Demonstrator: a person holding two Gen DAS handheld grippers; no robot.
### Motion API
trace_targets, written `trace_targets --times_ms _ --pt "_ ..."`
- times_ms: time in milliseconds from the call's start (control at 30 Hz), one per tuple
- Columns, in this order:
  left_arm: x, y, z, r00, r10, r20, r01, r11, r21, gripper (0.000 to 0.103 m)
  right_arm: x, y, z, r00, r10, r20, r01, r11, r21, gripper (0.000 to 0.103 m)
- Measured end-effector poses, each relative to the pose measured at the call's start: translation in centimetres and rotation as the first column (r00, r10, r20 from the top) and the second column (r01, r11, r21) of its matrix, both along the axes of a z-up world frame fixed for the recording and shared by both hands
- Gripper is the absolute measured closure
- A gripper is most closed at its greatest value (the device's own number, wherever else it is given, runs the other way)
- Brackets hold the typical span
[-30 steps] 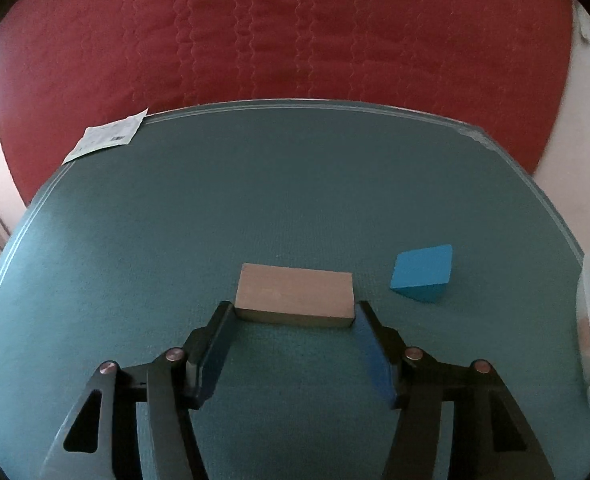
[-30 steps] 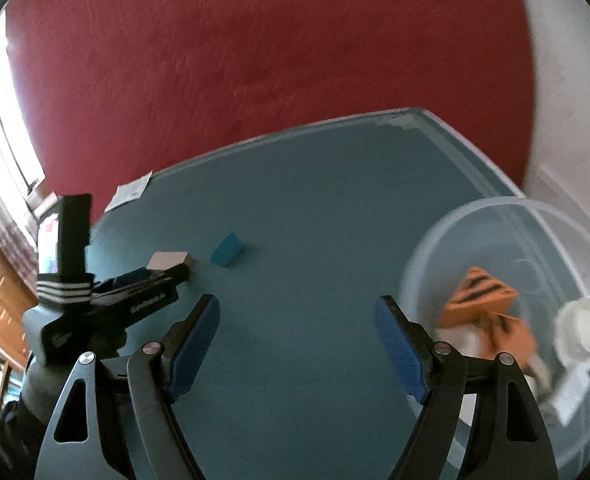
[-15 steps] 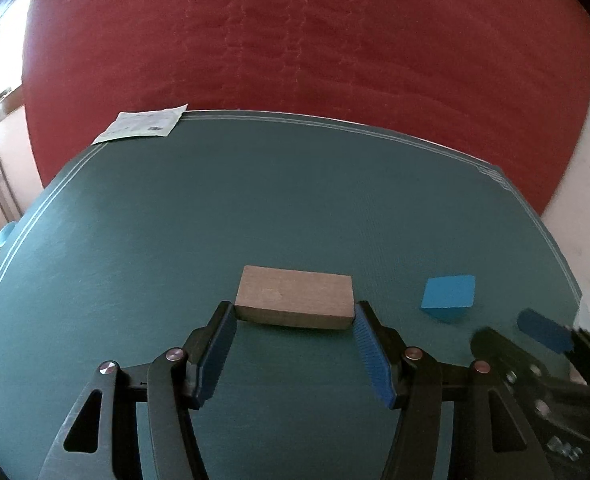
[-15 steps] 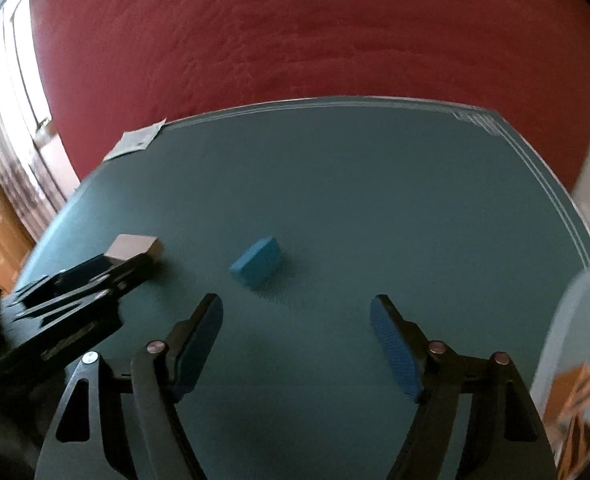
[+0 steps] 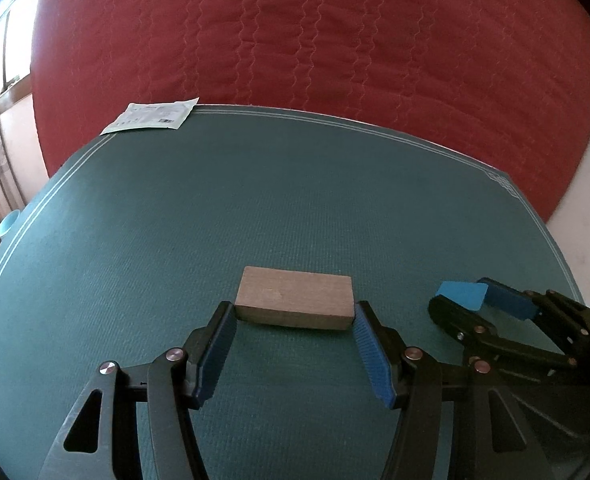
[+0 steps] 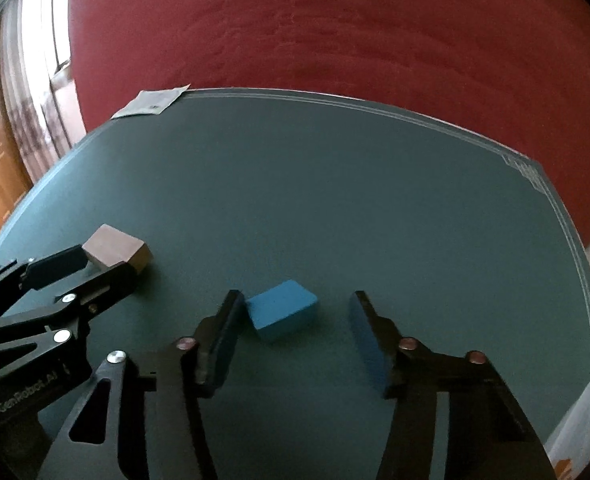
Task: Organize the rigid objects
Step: 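Grasp the tan block with the left tool while the right tool grasps the blue wedge, then carry the blue wedge into the clear bowl and open the right tool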
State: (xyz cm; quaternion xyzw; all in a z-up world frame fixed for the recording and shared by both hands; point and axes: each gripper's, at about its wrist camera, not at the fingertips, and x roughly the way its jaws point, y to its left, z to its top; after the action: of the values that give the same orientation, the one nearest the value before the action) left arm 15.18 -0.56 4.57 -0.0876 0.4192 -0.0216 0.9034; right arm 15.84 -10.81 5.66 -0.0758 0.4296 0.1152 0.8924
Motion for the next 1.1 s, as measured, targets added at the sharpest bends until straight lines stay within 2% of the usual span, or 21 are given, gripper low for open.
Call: trace_targets --times_ms 133,333,700,1100 --pt "0.0 0.1 0.0 1.000 0.003 -0.003 -0.003 1.000 -0.007 0.040 -0.6 0.6 0.2 1.000 0.000 0.007 0.000 1.000 -0.009 0.065" --pt "0.0 0.2 0.1 1.000 0.002 0.002 -0.002 1.000 -0.009 0.040 -2.1 0.7 0.3 0.999 -0.049 0.003 0.049 0.999 -0.004 0.065" --pt "-0.5 -0.4 1.1 0.999 -0.020 0.037 0.021 1.000 -0.021 0.040 -7.8 -2.0 2.4 0.984 -0.177 0.007 0.176 0.982 0.073 0.065" --pt "-2.1 -2.3 2.7 0.992 -0.083 0.092 0.085 0.996 -0.018 0.040 -13.9 -6.9 4.7 0.939 -0.342 0.033 0.334 0.932 0.137 0.065"
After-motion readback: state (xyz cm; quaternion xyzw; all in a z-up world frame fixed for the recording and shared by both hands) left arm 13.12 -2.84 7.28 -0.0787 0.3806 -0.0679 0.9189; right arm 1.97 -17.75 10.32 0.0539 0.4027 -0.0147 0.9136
